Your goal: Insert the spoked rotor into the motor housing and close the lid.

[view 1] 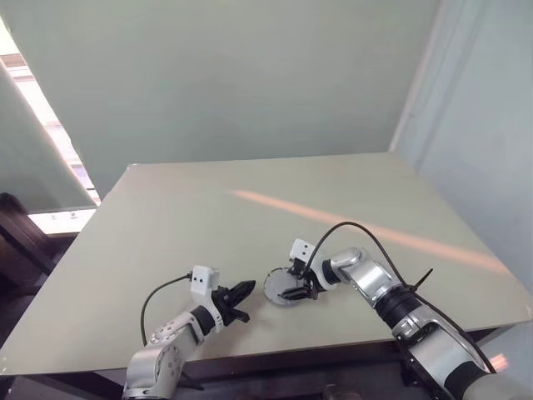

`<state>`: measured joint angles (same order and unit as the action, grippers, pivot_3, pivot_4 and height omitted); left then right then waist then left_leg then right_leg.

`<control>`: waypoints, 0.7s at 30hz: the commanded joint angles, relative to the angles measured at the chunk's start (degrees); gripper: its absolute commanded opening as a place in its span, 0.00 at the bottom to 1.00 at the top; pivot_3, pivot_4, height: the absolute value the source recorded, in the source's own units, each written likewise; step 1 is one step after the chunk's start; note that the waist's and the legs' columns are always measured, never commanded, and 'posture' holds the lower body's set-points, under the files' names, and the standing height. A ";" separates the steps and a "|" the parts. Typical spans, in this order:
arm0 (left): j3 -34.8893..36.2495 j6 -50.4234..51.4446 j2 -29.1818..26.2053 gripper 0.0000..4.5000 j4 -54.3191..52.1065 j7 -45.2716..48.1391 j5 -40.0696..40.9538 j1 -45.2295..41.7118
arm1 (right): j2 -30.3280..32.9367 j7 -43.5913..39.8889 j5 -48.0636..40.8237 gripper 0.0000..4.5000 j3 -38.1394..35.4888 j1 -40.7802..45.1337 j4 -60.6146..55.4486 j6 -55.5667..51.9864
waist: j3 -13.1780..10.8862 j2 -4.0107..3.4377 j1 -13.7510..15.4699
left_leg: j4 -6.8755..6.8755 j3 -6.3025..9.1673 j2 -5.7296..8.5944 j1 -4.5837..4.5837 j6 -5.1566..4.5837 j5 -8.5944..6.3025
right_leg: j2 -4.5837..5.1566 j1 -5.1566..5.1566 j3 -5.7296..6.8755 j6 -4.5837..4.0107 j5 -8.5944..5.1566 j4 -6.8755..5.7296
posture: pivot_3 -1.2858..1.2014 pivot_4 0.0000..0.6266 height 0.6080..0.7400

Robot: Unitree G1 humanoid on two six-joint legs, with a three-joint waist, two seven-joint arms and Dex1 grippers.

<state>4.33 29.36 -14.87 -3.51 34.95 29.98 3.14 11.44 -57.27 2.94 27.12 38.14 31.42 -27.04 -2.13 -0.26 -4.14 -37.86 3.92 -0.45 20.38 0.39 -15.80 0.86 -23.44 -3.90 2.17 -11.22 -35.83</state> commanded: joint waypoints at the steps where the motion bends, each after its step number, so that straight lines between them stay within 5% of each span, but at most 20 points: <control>1: 0.10 -0.55 -0.21 0.00 -1.24 0.08 0.00 -0.71 | -0.47 1.18 -0.67 0.72 -1.49 -1.52 0.50 -1.51 | 0.00 0.00 -0.01 | 0.00 0.00 0.00 0.00 0.00 0.00 | 0.00 0.00 0.00 0.00 0.00 -0.01 | 0.52 0.00 1.00; 21: -0.13 -0.48 -0.19 0.00 -0.75 0.16 -0.09 -1.46 | -2.63 5.61 -3.84 0.72 -7.01 -6.59 -3.60 -1.66 | 0.00 0.00 -0.16 | 0.00 -0.03 -0.05 -0.06 0.00 0.00 | -0.03 0.00 -0.02 -0.01 0.00 -0.02 | 0.52 0.00 1.00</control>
<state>4.21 29.39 -14.87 -3.51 34.95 29.98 2.83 8.83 -51.94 -0.12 20.67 32.33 27.98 -28.23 -2.13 -0.26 -4.30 -37.85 3.89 -0.50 20.33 0.39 -15.80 0.83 -23.45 -3.92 2.17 -11.22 -35.84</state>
